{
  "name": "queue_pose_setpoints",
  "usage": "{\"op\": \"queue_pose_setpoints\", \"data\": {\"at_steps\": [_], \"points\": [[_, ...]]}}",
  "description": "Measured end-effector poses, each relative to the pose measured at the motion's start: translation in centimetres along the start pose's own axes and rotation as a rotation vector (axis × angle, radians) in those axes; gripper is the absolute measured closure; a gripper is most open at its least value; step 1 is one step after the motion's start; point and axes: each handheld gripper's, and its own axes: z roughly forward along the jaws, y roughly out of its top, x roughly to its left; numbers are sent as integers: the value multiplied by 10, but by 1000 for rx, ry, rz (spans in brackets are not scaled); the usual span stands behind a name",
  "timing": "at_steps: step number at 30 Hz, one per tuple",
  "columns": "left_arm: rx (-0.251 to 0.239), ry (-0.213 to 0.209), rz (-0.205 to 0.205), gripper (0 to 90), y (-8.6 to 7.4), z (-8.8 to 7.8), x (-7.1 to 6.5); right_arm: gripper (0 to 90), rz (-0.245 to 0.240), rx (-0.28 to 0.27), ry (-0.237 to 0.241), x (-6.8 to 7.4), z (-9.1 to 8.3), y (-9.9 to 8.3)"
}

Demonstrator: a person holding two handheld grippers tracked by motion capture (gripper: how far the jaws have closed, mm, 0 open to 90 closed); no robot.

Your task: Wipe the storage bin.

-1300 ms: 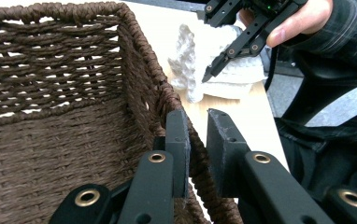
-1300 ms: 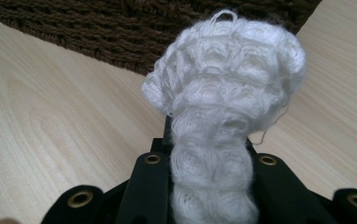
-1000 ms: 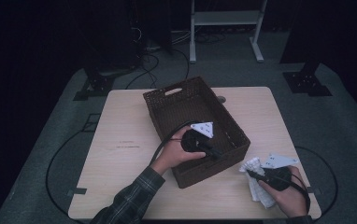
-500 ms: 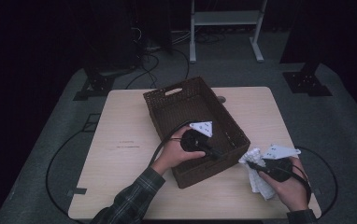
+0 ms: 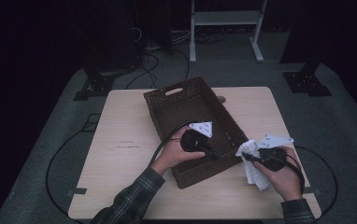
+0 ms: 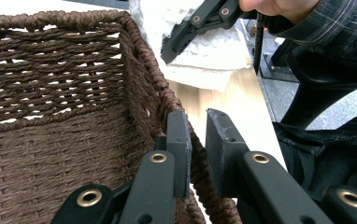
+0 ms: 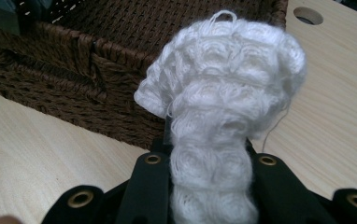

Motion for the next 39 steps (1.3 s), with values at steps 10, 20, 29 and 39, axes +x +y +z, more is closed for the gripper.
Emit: {"op": "queue_pose_setpoints", "data": {"at_steps": [10,20,29,39], "points": [[1,-2,-2,784,0,0,0,761,16,-9,20,-3,3,-3],[1,-3,-4,780,0,0,0,760,26,37,25,-2,17,-11],[1,-2,-5,783,0,0,0,760,26,71,30,-1,28,-17],[2,-1,0,784,0,0,0,760,17,133,40,-2,43,-25]]}}
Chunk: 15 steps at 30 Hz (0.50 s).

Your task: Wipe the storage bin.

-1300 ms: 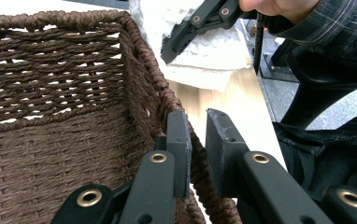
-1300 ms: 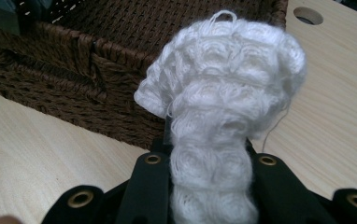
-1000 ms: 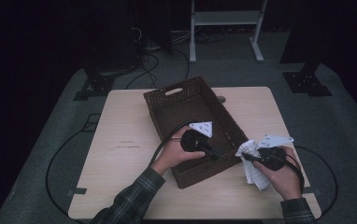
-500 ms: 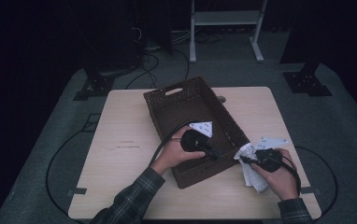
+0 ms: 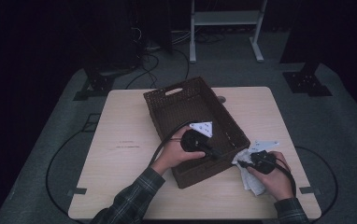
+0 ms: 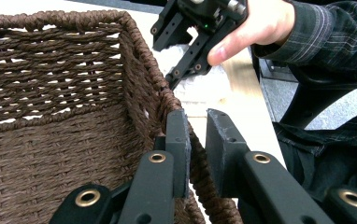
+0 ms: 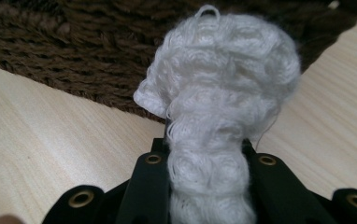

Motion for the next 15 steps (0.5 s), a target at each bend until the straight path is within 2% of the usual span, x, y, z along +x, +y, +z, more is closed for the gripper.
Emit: {"op": "queue_pose_setpoints", "data": {"at_steps": [3,6,12,15], "points": [[0,1,1,784,0,0,0,760,-1,13,-5,0,4,-2],[0,1,0,784,0,0,0,759,-11,61,-14,1,14,-6],[0,1,0,785,0,0,0,759,-15,58,-16,2,15,-7],[0,2,0,784,0,0,0,760,-21,40,-16,4,10,-5]]}}
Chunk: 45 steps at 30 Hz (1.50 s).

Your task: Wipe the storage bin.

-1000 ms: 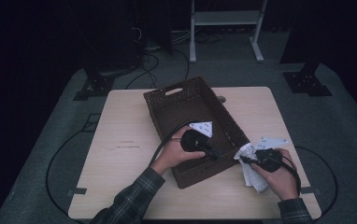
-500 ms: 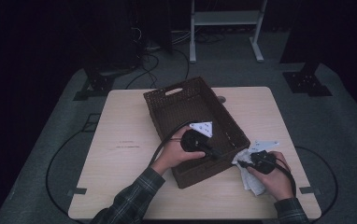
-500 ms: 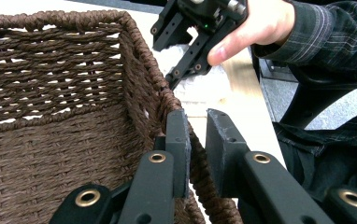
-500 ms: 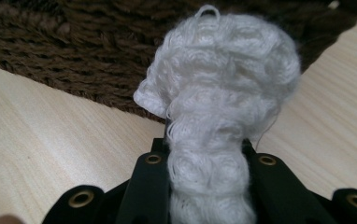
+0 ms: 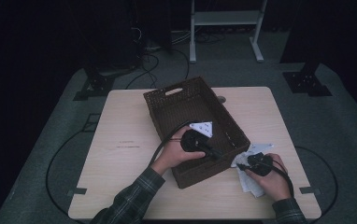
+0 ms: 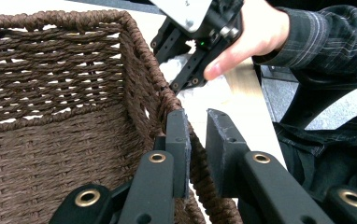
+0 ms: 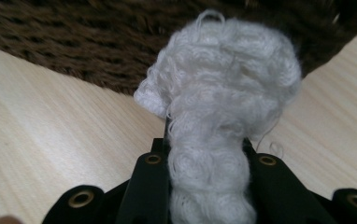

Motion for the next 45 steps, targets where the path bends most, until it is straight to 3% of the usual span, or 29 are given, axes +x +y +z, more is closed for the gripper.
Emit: {"op": "queue_pose_setpoints", "data": {"at_steps": [8,20,35,45], "points": [[0,-2,-3,784,0,0,0,760,-24,-107,6,9,-23,11],[0,-1,0,785,0,0,0,760,-71,-205,-3,20,-49,23],[2,0,-2,786,0,0,0,759,-68,-150,20,18,-29,19],[1,-1,-3,786,0,0,0,757,-61,-81,43,19,-8,12]]}}
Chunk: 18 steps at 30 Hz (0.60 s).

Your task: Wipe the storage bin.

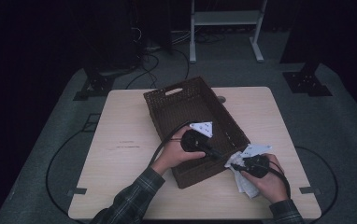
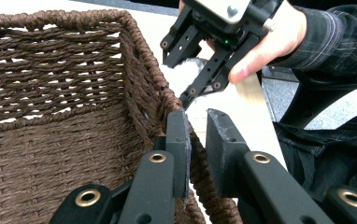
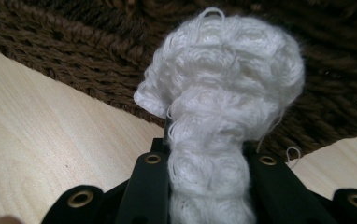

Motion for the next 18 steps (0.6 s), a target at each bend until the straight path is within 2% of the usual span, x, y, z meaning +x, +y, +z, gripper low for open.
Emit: {"op": "queue_pose_setpoints", "data": {"at_steps": [7,11,15,18], "points": [[0,1,1,786,0,0,0,758,-10,60,13,5,14,-6],[1,2,1,786,0,0,0,757,-29,84,3,8,18,-6],[0,1,1,786,0,0,0,757,-39,93,9,12,18,-6],[0,2,2,787,0,0,0,759,-59,74,4,16,16,-4]]}}
